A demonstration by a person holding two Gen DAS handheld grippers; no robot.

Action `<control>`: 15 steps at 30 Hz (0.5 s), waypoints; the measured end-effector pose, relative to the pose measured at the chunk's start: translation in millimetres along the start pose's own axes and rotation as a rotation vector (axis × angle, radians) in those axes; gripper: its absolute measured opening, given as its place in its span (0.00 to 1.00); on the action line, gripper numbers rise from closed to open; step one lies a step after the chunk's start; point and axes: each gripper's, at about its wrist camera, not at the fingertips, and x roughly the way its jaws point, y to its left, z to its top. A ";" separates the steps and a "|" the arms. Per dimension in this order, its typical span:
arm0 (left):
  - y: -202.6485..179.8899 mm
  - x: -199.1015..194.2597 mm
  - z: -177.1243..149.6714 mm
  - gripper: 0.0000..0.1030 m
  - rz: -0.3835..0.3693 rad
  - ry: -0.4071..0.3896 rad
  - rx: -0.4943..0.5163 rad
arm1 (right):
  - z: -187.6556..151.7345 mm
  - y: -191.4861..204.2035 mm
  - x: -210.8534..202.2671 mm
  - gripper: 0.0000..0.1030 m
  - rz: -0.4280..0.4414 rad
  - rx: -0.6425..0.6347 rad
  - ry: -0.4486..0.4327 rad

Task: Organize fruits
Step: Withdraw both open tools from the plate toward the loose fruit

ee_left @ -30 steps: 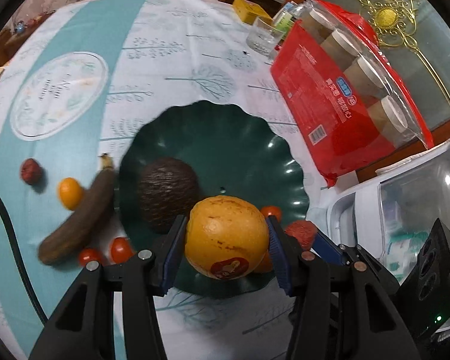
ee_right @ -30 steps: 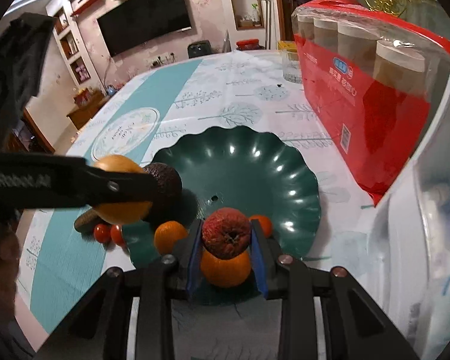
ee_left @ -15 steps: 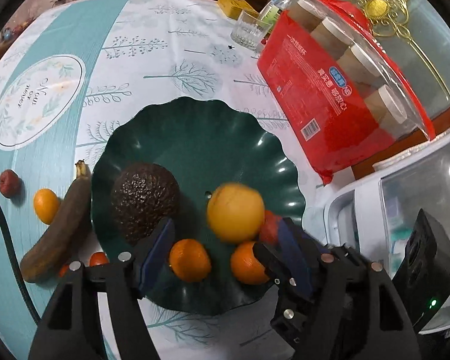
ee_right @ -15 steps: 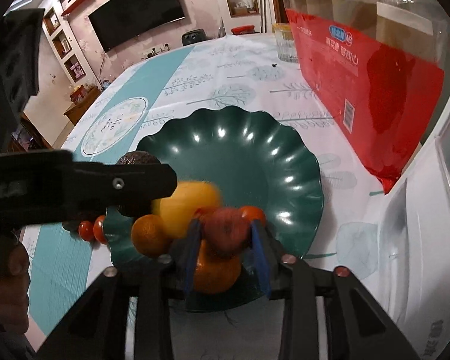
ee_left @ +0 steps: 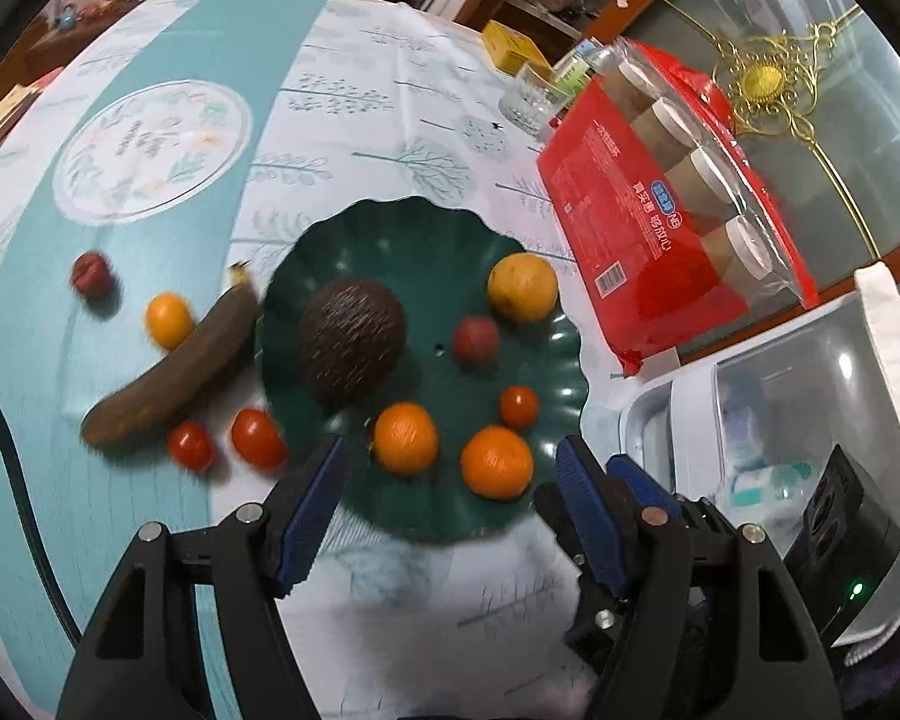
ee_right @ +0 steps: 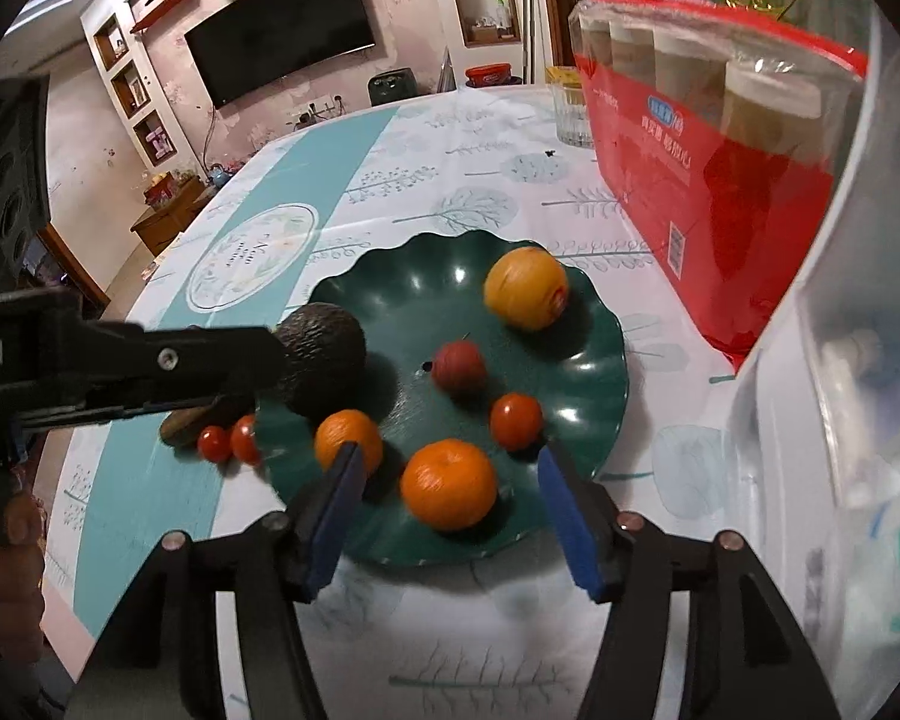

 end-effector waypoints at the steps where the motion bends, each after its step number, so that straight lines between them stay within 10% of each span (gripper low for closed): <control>1: 2.4 -6.0 -5.2 0.68 0.002 -0.007 -0.004 | -1.9 2.2 -4.4 0.60 0.000 -0.003 -0.003; 15: 56.5 -69.7 -76.4 0.68 0.016 -0.075 -0.077 | -34.0 49.8 -28.7 0.61 0.035 -0.063 0.055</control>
